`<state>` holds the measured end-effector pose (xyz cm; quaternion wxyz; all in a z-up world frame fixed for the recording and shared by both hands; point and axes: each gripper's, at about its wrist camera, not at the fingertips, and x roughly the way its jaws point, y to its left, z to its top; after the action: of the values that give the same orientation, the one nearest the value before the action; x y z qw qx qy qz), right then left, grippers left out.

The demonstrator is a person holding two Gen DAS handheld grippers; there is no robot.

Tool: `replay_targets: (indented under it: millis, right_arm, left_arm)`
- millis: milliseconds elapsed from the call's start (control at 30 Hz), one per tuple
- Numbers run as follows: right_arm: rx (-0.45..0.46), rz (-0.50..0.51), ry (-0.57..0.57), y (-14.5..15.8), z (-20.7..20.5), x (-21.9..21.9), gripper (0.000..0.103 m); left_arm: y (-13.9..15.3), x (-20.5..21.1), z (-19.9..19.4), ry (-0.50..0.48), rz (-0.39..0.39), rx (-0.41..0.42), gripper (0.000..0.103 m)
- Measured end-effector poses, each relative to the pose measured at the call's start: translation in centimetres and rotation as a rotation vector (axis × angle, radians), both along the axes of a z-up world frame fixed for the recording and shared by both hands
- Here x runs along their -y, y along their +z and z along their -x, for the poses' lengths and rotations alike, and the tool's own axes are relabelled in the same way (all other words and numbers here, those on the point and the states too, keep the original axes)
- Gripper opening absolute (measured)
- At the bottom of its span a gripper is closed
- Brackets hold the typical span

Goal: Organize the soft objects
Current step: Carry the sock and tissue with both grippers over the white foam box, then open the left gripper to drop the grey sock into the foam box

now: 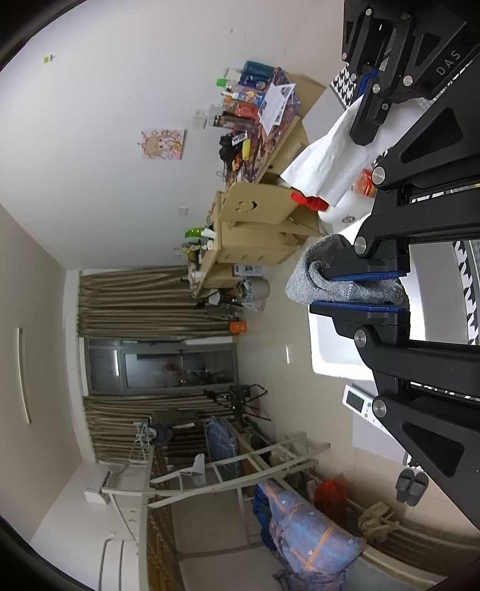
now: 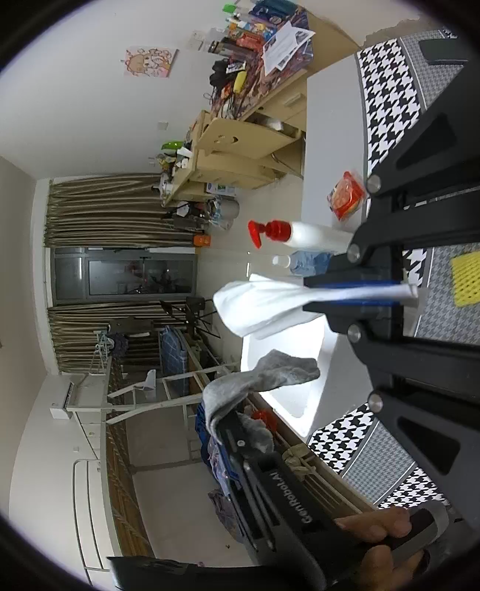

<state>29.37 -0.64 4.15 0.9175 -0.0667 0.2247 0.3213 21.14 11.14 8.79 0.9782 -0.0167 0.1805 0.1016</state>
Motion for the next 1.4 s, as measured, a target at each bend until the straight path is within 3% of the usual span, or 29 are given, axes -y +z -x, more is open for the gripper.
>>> replay_targets:
  millis: [300,833,900,933,967,1067,1200,1400]
  right_arm:
    - [-0.01,0.024,0.016,-0.1,-0.6,-1.7,0.007]
    - [-0.036,0.051,0.004,-0.6,-1.7,-2.7,0.007]
    - [-0.036,0.056,0.0,-0.7,-1.8,-2.8,0.007]
    - [-0.036,0.06,-0.001,-0.8,-1.9,-2.9,0.007]
    - [-0.036,0.06,-0.004,-0.8,-1.9,-2.9,0.007]
    - [-0.038,0.057,-0.007,-0.8,-2.1,-3.0,0.007]
    - [-0.041,0.058,-0.003,-0.8,-2.2,-3.2,0.007]
    - [-0.051,0.057,0.005,-0.9,-2.5,-3.8,0.007]
  left_arm:
    - [-0.9,-1.4,-1.5,0.04,0.011,-0.031,0.01]
    - [-4.4,-3.9,-6.1,0.058,0.063,-0.18,0.011]
    - [-4.8,-4.2,-6.4,0.059,0.071,-0.204,0.02]
    - [-4.9,-4.2,-6.5,0.055,0.072,-0.216,0.036]
    - [-5.1,-4.3,-6.4,0.058,0.076,-0.222,0.059]
    - [-5.0,-4.8,-5.8,0.085,0.081,-0.196,0.091]
    - [-4.6,-5.3,-4.9,0.113,0.063,-0.173,0.099]
    - [-4.3,-5.9,-3.5,0.128,0.069,-0.154,0.1]
